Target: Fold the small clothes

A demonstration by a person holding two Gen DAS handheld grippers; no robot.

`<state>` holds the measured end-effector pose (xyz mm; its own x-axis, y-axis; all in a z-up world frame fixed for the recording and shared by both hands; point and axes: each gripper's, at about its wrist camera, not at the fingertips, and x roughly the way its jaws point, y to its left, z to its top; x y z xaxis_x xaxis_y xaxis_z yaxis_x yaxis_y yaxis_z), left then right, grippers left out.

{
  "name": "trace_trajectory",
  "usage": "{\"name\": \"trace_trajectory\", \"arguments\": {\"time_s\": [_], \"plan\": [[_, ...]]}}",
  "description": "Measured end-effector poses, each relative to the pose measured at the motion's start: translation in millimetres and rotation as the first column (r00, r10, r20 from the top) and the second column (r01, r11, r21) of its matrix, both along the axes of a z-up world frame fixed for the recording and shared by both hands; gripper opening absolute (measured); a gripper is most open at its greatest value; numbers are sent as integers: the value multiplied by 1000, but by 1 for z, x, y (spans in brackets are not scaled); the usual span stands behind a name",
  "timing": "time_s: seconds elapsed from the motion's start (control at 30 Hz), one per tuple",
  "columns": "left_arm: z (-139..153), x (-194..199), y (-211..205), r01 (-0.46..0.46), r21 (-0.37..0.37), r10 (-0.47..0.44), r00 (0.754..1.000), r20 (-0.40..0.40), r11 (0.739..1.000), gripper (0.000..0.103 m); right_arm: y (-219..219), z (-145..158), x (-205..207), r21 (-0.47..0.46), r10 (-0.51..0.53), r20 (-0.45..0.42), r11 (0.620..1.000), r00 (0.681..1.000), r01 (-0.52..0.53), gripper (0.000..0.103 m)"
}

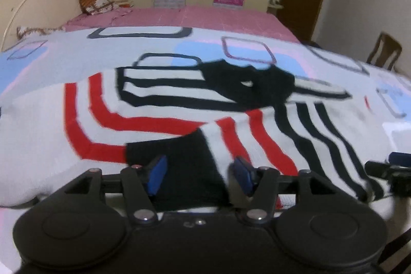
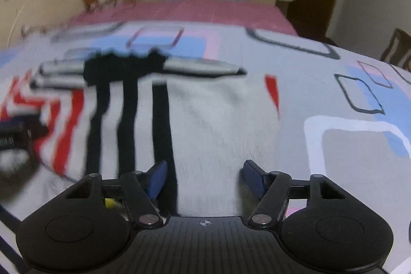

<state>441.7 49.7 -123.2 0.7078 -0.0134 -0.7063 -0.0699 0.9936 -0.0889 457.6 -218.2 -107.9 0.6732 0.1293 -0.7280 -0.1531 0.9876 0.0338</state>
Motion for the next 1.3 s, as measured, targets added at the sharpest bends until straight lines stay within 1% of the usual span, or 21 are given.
{"name": "trace_trajectory", "arguments": {"time_s": [0.03,0.07,0.13,0.17,0.2,0.23,0.3,0.37,0.47,0.57,0.63,0.73,0.9,0.93,0.97,1.0,1.07,1.13,1.17,1.2,1.3], "plan": [[3,-6,9,-22,-7,22,1000,9,1000,64,-2,6,-3,16,-16,26,1000,1000,15,66],[6,-12,19,-45,-10,45,999,17,999,75,-1,11,-6,24,-23,45,999,999,22,66],[10,-29,46,-105,-26,106,994,34,994,77,1,15,-10,32,-30,47,999,998,28,66],[13,-39,62,-134,-34,136,990,39,990,72,3,16,-12,42,-34,43,999,999,32,66],[15,-50,78,-153,-51,155,987,49,987,61,4,18,-15,53,-36,38,998,999,34,66],[18,-61,95,-175,-69,179,982,54,982,57,6,18,-18,62,-37,32,997,999,35,66],[21,-85,132,-246,-95,252,966,61,965,54,16,19,-24,68,-31,27,997,999,29,66],[24,-109,169,-339,-104,347,935,77,935,54,28,20,-30,80,-15,27,997,1000,13,66],[19,-138,234,-491,-160,505,861,61,856,54,45,19,-38,92,2,22,996,1000,-4,66],[7,-154,299,-613,-259,638,770,14,746,51,68,16,-39,88,22,15,996,1000,-23,66],[-1,-162,334,-640,-361,688,725,10,679,43,82,17,-40,87,37,16,995,999,-38,66],[-7,-161,364,-641,-461,725,688,9,614,34,97,23,-39,85,44,30,995,999,-47,66],[-14,-158,387,-620,-547,746,665,14,563,33,104,29,-29,77,13,43,997,999,-17,66],[-16,-157,390,-616,-558,749,662,17,557,32,103,29,-27,81,1,40,997,999,-5,66],[-18,-157,395,-614,-565,751,660,17,551,23,101,28,-25,87,-11,35,996,999,8,66],[-24,-159,400,-616,-562,749,663,8,552,6,99,28,-24,88,-20,32,996,999,17,66],[-24,-158,402,-610,-553,735,678,8,568,5,96,28,-22,88,-38,26,996,999,35,66],[-12,-154,391,-606,-492,711,702,38,625,5,92,28,-22,88,-53,23,995,998,51,66],[-5,-151,383,-584,-478,690,721,67,656,5,90,28,-22,88,-59,25,994,998,57,66],[1,-149,375,-565,-473,673,735,85,676,5,88,28,-23,90,-65,25,994,998,63,66],[22,-132,343,-480,-441,589,794,148,758,5,83,29,-23,95,-80,29,992,996,77,66]]}}
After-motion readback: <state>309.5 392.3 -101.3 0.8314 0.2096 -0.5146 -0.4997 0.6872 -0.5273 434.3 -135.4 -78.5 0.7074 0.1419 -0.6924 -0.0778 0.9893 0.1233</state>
